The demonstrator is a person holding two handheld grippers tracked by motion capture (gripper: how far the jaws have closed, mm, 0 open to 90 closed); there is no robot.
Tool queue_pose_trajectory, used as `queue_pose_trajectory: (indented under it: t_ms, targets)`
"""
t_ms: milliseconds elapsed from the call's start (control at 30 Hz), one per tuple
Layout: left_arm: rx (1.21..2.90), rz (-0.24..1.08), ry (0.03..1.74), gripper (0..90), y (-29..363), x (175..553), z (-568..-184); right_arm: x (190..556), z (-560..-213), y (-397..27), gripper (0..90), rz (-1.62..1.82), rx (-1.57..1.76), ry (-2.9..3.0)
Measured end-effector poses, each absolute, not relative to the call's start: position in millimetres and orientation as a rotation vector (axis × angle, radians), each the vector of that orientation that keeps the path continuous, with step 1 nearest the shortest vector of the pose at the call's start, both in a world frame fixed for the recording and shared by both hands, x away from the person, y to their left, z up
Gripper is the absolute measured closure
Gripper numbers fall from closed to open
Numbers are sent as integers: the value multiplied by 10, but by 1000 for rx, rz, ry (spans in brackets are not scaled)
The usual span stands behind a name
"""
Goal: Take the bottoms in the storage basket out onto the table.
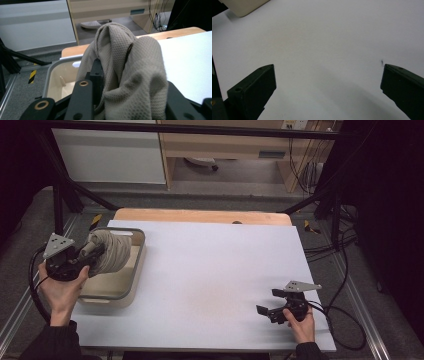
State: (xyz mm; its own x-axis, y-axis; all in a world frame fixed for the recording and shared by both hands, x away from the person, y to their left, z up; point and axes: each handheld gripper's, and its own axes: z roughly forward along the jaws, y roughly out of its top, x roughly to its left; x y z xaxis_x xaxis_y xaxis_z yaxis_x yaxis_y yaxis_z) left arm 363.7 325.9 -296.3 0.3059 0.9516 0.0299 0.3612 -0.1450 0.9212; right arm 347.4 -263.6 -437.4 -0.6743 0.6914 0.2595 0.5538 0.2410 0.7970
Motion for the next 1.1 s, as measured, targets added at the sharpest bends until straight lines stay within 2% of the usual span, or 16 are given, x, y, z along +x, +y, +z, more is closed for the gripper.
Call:
queue_pose_trajectory:
  t_ms: [1100]
  targets:
    - [1664, 806, 1092, 651, 2781, 3727, -2828, 3474, -4372, -2639, 5, 1415, 1190, 2355]
